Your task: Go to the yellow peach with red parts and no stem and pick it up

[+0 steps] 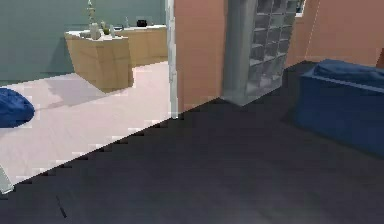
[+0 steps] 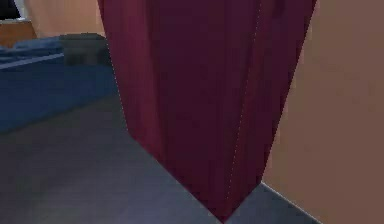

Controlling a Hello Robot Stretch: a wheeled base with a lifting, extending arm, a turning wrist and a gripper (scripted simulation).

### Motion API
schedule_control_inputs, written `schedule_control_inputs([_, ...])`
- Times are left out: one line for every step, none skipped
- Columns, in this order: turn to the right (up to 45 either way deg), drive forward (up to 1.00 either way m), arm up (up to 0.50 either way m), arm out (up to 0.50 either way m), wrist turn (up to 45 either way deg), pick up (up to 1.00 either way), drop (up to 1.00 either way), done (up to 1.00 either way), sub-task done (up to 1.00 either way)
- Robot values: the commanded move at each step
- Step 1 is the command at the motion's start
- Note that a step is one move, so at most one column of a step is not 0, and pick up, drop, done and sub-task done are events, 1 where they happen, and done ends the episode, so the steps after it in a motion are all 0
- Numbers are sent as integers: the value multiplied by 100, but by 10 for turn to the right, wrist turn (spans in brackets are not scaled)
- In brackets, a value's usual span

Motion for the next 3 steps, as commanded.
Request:
schedule_control_inputs([-180, 0, 0, 0, 0, 0, 0, 0, 0])
schedule_control_inputs([0, 100, 0, 0, 0, 0, 0, 0, 0])
schedule_control_inputs([0, 100, 0, 0, 0, 0, 0, 0, 0])
